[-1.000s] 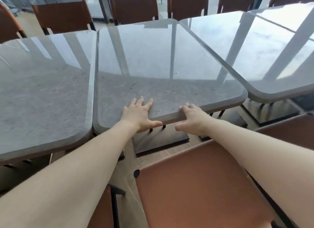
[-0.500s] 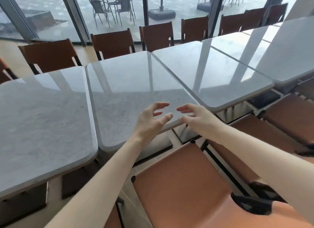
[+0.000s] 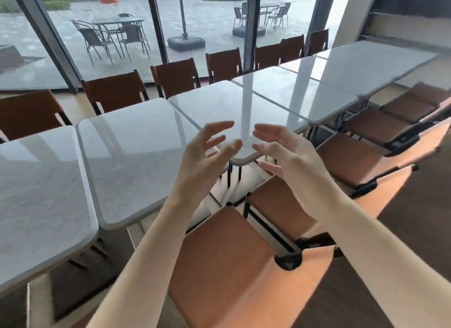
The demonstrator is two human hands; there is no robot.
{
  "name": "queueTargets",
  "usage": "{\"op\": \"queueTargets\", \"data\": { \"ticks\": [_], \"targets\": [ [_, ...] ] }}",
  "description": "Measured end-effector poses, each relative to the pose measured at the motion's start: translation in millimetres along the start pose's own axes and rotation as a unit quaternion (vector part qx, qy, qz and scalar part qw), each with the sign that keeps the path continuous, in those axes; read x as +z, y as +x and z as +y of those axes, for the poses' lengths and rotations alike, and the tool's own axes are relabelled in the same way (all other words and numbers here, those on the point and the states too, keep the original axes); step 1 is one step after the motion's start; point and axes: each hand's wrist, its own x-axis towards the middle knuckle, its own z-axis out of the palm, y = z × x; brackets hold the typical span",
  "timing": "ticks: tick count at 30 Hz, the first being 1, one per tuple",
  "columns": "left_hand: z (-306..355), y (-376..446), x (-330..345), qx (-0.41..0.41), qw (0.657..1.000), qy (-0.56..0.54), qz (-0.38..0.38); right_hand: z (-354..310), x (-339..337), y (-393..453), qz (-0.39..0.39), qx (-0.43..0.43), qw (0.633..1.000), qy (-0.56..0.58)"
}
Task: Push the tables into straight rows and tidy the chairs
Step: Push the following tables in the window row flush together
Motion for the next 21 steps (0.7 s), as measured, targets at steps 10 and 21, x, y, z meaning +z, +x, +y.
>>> {"op": "queueTargets", "data": {
  "ticks": [10, 21],
  "targets": [
    [73, -39, 160, 0.027, 0.999, -0.006, -0.017, -11, -175, -82, 0.035, -0.008, 0.999, 0.019],
    [123, -42, 257, 0.031, 0.998, 0.012, 0.044, -20, -310, -119, 0.008, -0.056, 0.998, -0.004]
  ]
}}
